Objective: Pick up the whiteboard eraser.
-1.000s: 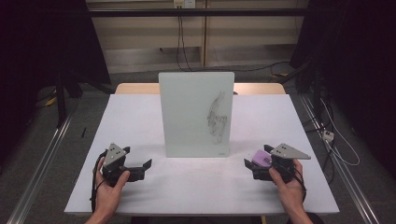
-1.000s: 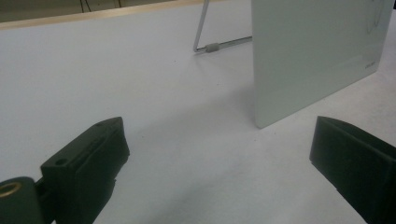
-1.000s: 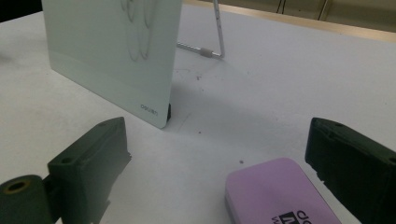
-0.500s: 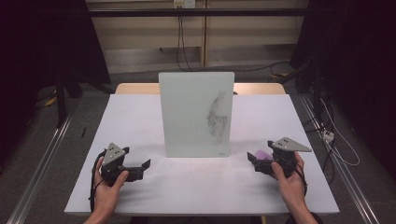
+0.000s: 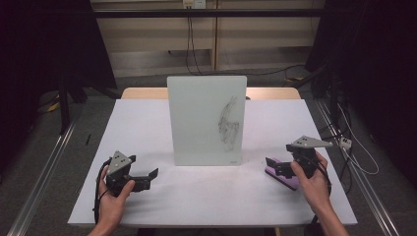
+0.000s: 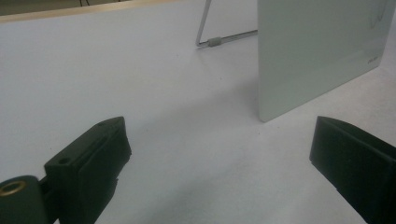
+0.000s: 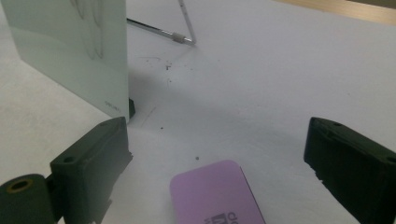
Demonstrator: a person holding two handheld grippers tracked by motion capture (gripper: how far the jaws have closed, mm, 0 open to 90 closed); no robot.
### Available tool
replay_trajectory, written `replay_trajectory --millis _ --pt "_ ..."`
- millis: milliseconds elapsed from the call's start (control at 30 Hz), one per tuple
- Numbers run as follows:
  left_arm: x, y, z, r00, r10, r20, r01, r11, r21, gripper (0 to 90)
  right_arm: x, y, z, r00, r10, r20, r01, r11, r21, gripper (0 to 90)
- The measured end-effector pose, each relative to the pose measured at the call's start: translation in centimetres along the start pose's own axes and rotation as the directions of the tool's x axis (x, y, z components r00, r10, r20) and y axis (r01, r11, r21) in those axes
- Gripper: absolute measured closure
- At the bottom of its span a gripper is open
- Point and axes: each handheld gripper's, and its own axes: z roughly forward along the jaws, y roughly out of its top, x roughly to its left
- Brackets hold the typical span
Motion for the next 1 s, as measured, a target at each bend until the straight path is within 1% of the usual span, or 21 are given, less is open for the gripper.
replay_trajectory --millis 67,133,167,267,300,367,433,467,533,567,600,733,767,800,833,867,900,933,1000 --pt "0.0 0.0 0.0 1.0 0.004 0.0 -0.004 1.0 0.005 4.6 -0.3 0.5 0.1 0.9996 -0.006 -0.028 0.007 0.999 0.037 6.6" --pt "0.0 0.0 -0.1 1.0 0.002 0.001 -0.002 1.0 0.004 4.6 -0.4 1.1 0.3 0.9991 -0.017 -0.039 0.019 0.999 0.049 7.4" --pt "0.0 0.1 -0.1 1.0 0.01 -0.002 -0.01 0.9999 0.005 4.6 -0.5 1.4 0.4 0.9985 -0.025 -0.05 0.028 0.998 0.059 7.6" --pt "0.0 0.1 -0.1 1.0 0.006 -0.002 -0.006 1.0 0.003 4.6 -0.9 2.0 0.7 0.9968 -0.022 -0.077 0.027 0.997 0.067 7.9" --pt "0.0 0.1 -0.1 1.0 0.006 -0.002 -0.006 1.0 -0.002 4.6 -1.0 2.2 0.7 0.9963 -0.022 -0.083 0.027 0.998 0.061 8.7" --pt "0.0 0.1 -0.1 1.0 0.007 -0.004 -0.007 1.0 0.002 4.6 -1.3 2.2 0.8 0.9965 -0.024 -0.08 0.028 0.998 0.053 10.2" --pt "0.1 0.1 -0.2 0.9999 0.013 -0.002 -0.013 0.9999 0.006 4.6 -1.5 2.0 0.9 0.9955 -0.017 -0.094 0.026 0.996 0.086 9.3" --pt "0.1 0.1 -0.2 0.9999 0.013 -0.002 -0.013 0.9999 0.006 4.6 -1.5 1.8 0.9 0.9948 -0.017 -0.101 0.026 0.996 0.086 9.8" --pt "0.1 0.1 -0.2 0.9999 0.016 0.003 -0.016 0.9998 0.007 4.6 -1.6 1.5 1.0 0.9935 -0.019 -0.112 0.031 0.994 0.107 8.3" --pt "0.1 0.1 -0.2 0.9999 0.016 0.003 -0.016 0.9998 0.007 4.6 -1.6 1.5 1.0 0.9935 -0.019 -0.112 0.031 0.994 0.107 8.3" --pt "0.1 0.1 -0.2 0.9998 0.02 0.004 -0.02 0.9997 0.01 4.7 -1.6 1.4 0.9 0.9929 -0.021 -0.117 0.036 0.991 0.128 9.2" --pt "0.0 0.0 -0.1 0.9999 0.014 0.006 -0.014 0.9999 0.006 4.6 -1.8 1.2 1.0 0.9917 -0.037 -0.123 0.057 0.985 0.163 10.0" --pt "0.0 0.0 -0.1 0.9999 0.009 0.009 -0.009 0.9999 0.006 4.6 -1.8 1.2 1.0 0.9917 -0.037 -0.123 0.057 0.985 0.163 10.0" --pt "0.1 0.0 -0.1 0.9999 0.009 0.009 -0.009 0.9999 0.007 4.6 -1.9 1.2 1.0 0.9895 -0.047 -0.137 0.072 0.981 0.183 12.8" --pt "0.1 0.0 -0.1 0.9999 0.009 0.007 -0.009 0.9999 0.007 4.6 -1.9 1.1 1.0 0.9885 -0.06 -0.138 0.086 0.978 0.192 12.1" --pt "0.1 0.0 -0.1 0.9999 0.008 0.007 -0.008 0.9999 0.007 4.6 -1.9 1.1 0.9 0.9881 -0.062 -0.141 0.09 0.975 0.201 12.2" --pt "0.1 0.0 -0.1 0.9999 0.011 0.007 -0.011 0.9999 0.009 4.6 -1.9 1.1 0.9 0.9881 -0.062 -0.141 0.09 0.975 0.201 12.2" --pt "0.1 0.0 -0.1 0.9999 0.011 0.007 -0.011 0.9999 0.009 4.6 -1.9 1.1 0.8 0.9875 -0.073 -0.14 0.103 0.97 0.22 13.7" --pt "0.0 0.0 0.0 0.9999 0.01 0.009 -0.01 0.9999 0.007 4.6 -2.0 1.1 0.7 0.9861 -0.08 -0.146 0.113 0.965 0.236 16.3"
